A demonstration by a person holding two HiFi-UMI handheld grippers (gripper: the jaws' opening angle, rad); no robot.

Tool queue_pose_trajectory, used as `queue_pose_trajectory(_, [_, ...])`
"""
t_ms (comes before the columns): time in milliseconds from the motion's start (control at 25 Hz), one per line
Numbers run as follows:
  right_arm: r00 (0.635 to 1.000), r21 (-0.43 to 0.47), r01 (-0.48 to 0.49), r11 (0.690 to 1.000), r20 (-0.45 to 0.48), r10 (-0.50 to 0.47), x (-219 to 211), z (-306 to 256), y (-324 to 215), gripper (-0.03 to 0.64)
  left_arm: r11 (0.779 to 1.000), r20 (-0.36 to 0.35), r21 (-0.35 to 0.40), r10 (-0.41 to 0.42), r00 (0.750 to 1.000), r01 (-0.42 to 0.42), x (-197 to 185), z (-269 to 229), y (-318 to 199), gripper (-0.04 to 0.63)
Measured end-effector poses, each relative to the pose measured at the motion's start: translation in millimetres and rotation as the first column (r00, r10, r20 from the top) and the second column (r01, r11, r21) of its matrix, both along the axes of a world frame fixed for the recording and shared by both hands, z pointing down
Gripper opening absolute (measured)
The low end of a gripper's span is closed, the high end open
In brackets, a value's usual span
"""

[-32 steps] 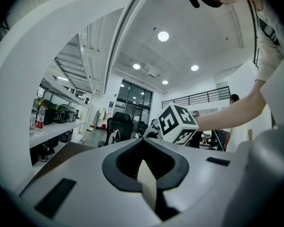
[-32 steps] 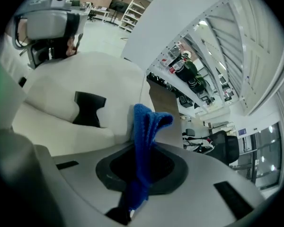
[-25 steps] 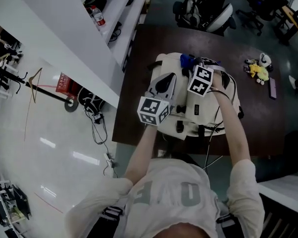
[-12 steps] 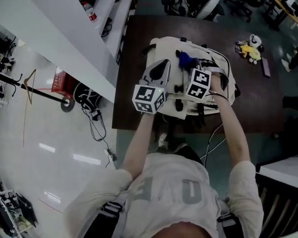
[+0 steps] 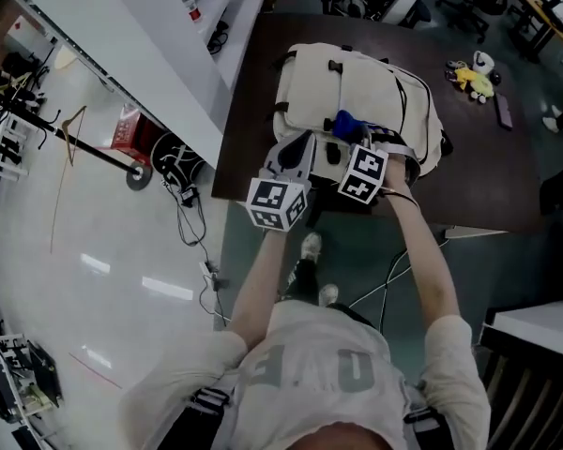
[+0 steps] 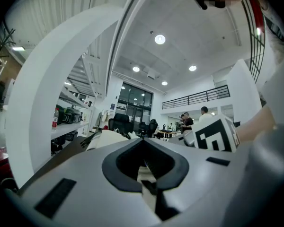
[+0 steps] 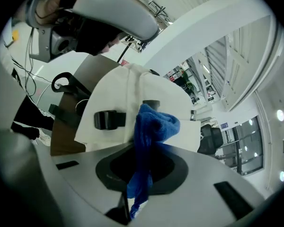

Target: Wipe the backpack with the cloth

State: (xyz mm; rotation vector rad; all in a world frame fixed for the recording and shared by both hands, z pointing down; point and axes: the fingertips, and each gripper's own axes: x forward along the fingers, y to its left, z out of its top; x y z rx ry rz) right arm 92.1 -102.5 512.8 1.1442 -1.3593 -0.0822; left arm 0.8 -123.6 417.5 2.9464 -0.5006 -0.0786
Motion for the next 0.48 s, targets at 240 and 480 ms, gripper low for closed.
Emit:
queue_pose_trajectory(240, [1.0,-0.047,0.018,0.999,-0.017,-0.019,-34.7,43.0,25.7,0.041,0.998,0.072,-0.05,-0.041,0.997,0.045,-46.0,37.1,50.0,0.005])
queue_pose_trajectory(480, [0.999,-0.038,0.016,0.999,0.04,-0.015,-50.5,50.7,37.4,0.041,0.995,0.068,-0.057,-0.08,0.994,0.084,-64.8,39.2,48.4,0.005])
